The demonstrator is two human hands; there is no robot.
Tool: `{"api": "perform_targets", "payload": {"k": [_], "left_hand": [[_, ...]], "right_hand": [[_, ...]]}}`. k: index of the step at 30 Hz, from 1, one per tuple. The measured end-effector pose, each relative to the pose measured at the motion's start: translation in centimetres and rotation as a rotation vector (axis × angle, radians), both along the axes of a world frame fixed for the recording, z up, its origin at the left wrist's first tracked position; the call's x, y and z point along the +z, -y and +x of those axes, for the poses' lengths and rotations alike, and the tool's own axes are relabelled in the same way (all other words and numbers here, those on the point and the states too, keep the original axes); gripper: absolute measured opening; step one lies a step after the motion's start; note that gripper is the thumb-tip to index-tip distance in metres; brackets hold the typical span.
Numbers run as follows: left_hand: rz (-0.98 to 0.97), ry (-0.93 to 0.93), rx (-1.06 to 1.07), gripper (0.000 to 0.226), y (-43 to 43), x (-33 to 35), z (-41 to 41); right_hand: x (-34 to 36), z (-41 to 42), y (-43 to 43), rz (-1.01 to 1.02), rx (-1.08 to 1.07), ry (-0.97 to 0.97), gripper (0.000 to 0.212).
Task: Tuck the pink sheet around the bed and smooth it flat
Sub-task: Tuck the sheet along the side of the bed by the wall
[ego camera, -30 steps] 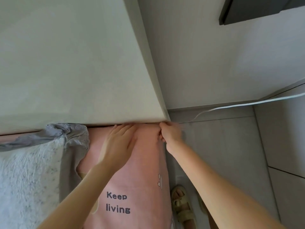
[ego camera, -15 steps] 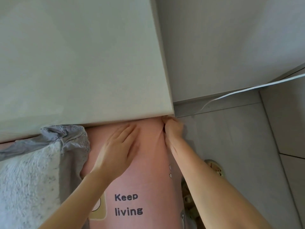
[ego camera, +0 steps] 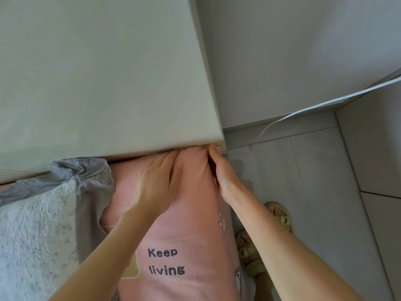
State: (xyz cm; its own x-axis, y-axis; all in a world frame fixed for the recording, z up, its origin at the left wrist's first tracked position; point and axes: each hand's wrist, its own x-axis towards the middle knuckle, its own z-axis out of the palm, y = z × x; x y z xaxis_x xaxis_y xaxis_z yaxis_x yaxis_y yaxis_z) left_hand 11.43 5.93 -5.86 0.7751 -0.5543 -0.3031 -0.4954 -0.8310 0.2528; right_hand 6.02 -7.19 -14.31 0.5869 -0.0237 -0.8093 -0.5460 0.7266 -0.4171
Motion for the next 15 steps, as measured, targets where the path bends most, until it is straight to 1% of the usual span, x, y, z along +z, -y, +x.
{"api": "perform_targets", "payload": {"k": [2,5,8,12,14,15], "left_hand": [[-0.076,0.029,0.023,0.048,-0.3,0.8,-0.3],[-0.131,0.037,0.009,0.045,-0.6,2.3,-0.6],[-0.095,-0.01,-0.003,0.051,-0.6,3.6,-0.2],[-0.045,-0.043,-0.006,0.055,-0.5,4.5,0.7],[-0.035,-0.049,-0.034,0.063,-0.2,4.8,0.9],[-0.028,-0.047,-0.039,0.064,0.1,4.9,0.9]], "right_hand": [[0.2,0.1,0.4,0.012,-0.022,0.01,0.034],[1.0,-0.1,0.3,0.034,-0.021,0.006,0.032],[2.1,-0.5,-0.2,0.028,0.015,0.005,0.033],[3.7,-1.4,-1.4,0.09,0.033,0.058,0.034],[4.3,-1.7,-2.0,0.072,0.04,0.072,0.034],[4.6,-1.7,-2.1,0.061,0.035,0.081,0.034]]}}
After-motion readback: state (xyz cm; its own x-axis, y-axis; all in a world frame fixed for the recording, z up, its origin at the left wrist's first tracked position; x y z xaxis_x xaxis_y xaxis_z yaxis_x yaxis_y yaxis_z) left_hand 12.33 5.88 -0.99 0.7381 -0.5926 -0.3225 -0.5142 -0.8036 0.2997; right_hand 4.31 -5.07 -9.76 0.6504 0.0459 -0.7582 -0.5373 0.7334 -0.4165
